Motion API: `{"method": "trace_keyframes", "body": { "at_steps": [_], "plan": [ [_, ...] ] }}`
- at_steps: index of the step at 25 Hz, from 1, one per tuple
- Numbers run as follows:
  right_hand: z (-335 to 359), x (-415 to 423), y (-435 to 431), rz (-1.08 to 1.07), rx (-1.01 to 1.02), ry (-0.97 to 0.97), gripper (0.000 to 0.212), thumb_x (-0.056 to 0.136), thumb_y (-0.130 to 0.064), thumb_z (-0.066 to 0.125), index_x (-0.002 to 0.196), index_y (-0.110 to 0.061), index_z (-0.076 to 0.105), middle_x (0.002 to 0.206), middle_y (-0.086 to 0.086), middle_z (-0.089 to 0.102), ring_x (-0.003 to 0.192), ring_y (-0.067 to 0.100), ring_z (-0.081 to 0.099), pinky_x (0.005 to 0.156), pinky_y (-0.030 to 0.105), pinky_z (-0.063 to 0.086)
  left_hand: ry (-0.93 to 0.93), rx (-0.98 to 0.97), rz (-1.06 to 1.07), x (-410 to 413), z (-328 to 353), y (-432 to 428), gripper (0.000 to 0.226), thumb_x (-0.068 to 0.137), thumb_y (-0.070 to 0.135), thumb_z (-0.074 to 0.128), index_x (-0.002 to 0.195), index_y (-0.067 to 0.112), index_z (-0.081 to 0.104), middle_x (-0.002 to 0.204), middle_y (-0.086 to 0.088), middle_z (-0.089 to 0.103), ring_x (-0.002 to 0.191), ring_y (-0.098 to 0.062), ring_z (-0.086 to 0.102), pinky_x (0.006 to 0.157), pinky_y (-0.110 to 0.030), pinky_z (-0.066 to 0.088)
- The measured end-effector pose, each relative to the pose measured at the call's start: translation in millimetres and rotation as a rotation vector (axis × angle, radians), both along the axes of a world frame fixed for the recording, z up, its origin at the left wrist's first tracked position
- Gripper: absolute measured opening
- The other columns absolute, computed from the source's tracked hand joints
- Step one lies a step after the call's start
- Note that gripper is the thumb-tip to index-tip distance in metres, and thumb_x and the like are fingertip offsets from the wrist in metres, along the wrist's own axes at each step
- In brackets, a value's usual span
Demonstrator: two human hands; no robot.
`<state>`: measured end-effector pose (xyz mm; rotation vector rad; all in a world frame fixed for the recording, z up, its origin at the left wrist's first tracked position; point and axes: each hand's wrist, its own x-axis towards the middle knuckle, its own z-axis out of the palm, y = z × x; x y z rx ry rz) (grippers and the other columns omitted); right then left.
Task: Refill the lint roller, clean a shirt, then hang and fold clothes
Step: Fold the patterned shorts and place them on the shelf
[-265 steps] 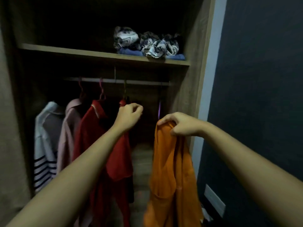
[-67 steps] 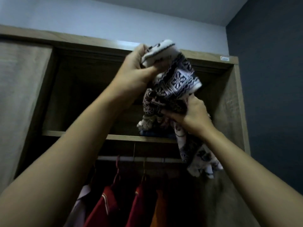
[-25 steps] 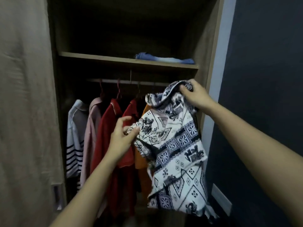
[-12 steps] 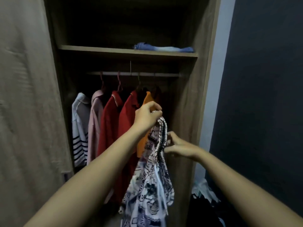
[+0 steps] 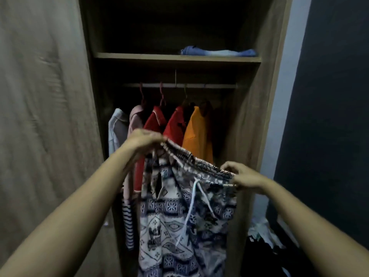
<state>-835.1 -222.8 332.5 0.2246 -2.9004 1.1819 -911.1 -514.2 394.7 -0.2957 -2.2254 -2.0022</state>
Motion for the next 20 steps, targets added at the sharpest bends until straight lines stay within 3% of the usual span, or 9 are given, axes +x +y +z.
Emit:
{"method": "trace_keyframes", "body": {
  "at_steps": [3,6,8,10,12,14,16,18,20],
  "plan": [
    [25,3,5,0.076,0.067,-0.01,0.03,0.075,0.016,0.051,0.087,-0.011,0.056,0.081,-0.004,0.054,0.067,0.002,0.047,0.054,0.008,0.04,-0.105,-0.189,0.037,-2,-41,-31,0.016,0.078,-0.003,0.068,0.067,0.008,0.071,0.048,-0.003,0.061,0.042,-0.008,0.054,0.039,-0.012,0.044],
    [52,-3,7,0.101,0.027,0.046,0.034,0.075,0.017,0.048,0.075,-0.016,0.054,0.092,0.0,0.061,0.076,0.008,0.055,0.061,0.016,0.044,-0.067,-0.253,0.103,-7,-35,-40,0.019,0.085,-0.003,0.06,0.07,0.008,0.065,0.04,0.001,0.055,0.032,-0.006,0.047,0.033,-0.011,0.035],
    [72,-5,8,0.082,-0.213,0.108,0.04,0.077,0.021,0.042,0.063,-0.014,0.053,0.102,0.0,0.066,0.079,0.009,0.06,0.06,0.026,0.041,0.12,-0.236,0.116,-9,-19,-43,0.03,0.082,-0.011,0.055,0.068,0.015,0.054,0.055,-0.002,0.056,0.043,-0.017,0.046,0.034,-0.013,0.033],
    [80,-6,10,0.055,-0.251,0.152,0.05,0.077,0.022,0.038,0.049,-0.015,0.055,0.092,-0.002,0.069,0.069,0.009,0.063,0.053,0.024,0.038,0.291,-0.24,-0.074,-8,-15,-48,0.039,0.078,-0.02,0.051,0.069,0.018,0.048,0.086,-0.001,0.059,0.061,-0.019,0.045,0.041,-0.019,0.037],
    [72,-7,10,0.009,0.0,0.131,0.047,0.074,0.019,0.038,0.05,-0.016,0.057,0.063,0.0,0.062,0.054,0.014,0.055,0.045,0.02,0.039,0.348,-0.457,-0.304,-7,-25,-57,0.048,0.079,-0.019,0.051,0.068,0.027,0.06,0.111,0.006,0.056,0.076,-0.02,0.051,0.053,-0.021,0.045],
    [60,-12,9,-0.029,0.278,0.103,0.039,0.075,0.01,0.041,0.057,-0.021,0.058,0.06,0.001,0.057,0.055,0.012,0.05,0.051,0.022,0.04,0.402,-0.846,-0.382,-18,-36,-60,0.058,0.08,-0.013,0.055,0.072,0.042,0.071,0.117,0.011,0.054,0.095,-0.012,0.058,0.077,-0.026,0.053],
    [56,-16,10,-0.058,0.409,0.142,0.033,0.08,-0.004,0.046,0.06,-0.027,0.058,0.069,-0.001,0.062,0.063,0.01,0.054,0.056,0.022,0.039,0.457,-1.082,-0.366,-29,-40,-57,0.044,0.08,-0.009,0.057,0.087,0.03,0.077,0.117,0.004,0.058,0.106,-0.015,0.058,0.094,-0.036,0.048],
    [61,-15,15,-0.09,0.482,0.228,0.028,0.086,-0.027,0.048,0.059,-0.027,0.057,0.069,-0.002,0.062,0.068,0.016,0.055,0.059,0.025,0.039,0.57,-1.185,-0.333,-37,-36,-58,0.031,0.079,-0.01,0.058,0.093,0.011,0.076,0.117,-0.006,0.06,0.106,-0.019,0.058,0.095,-0.038,0.046],
    [66,-8,23,-0.092,0.477,0.277,0.042,0.089,-0.051,0.048,0.059,-0.021,0.054,0.062,-0.003,0.056,0.064,0.016,0.053,0.06,0.028,0.039,0.682,-1.215,-0.29,-43,-31,-67,0.026,0.079,-0.007,0.057,0.094,0.005,0.074,0.114,-0.013,0.062,0.102,-0.024,0.06,0.09,-0.037,0.048]
  ]
}}
